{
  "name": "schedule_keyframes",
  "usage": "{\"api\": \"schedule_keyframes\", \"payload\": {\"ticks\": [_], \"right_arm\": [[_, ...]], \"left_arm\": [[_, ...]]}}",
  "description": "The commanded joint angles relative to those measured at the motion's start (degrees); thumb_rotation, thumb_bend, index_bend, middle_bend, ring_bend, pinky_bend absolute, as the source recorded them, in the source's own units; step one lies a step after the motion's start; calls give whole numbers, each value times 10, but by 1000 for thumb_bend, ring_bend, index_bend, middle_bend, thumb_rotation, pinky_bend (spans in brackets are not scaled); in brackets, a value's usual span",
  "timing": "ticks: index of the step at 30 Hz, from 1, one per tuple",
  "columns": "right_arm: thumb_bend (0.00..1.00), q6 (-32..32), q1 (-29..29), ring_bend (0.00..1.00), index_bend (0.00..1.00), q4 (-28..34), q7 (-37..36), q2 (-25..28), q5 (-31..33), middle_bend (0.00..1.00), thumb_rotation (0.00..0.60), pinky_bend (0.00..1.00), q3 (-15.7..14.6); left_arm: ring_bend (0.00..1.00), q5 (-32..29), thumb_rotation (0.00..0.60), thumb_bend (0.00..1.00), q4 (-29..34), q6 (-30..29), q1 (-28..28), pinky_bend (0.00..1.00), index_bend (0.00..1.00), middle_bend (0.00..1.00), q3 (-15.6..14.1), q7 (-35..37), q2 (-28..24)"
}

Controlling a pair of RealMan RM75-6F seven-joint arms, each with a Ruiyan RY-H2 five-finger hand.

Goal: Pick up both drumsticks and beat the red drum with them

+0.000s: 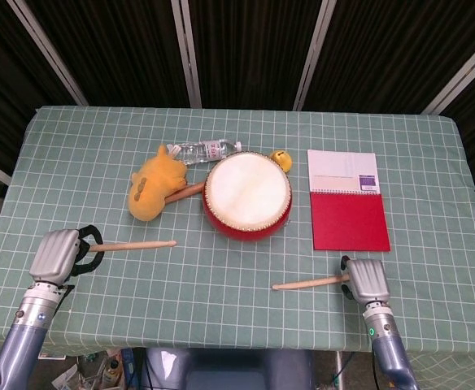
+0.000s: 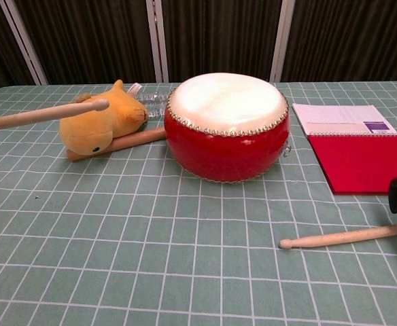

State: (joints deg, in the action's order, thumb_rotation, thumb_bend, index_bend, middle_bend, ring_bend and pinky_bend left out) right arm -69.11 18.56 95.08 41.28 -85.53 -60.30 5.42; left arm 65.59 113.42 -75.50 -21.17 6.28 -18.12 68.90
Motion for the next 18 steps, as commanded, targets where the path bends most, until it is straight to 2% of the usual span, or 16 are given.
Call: {"api": "schedule_keyframes", "payload": {"ticks": [1, 18], "right_arm": [[309, 1, 5, 1000, 459, -9, 5, -8, 5, 1000, 600, 1000, -2], [348, 7, 22, 1000, 502, -42, 15, -36, 41, 1000, 600, 1000, -4]], "left_arm": [[1000, 0, 600, 569, 1, 0, 1, 1000, 749, 1000, 1, 0, 0], [1000, -3, 600, 569, 0, 4, 2, 1000, 749, 1000, 5, 2, -2]]}}
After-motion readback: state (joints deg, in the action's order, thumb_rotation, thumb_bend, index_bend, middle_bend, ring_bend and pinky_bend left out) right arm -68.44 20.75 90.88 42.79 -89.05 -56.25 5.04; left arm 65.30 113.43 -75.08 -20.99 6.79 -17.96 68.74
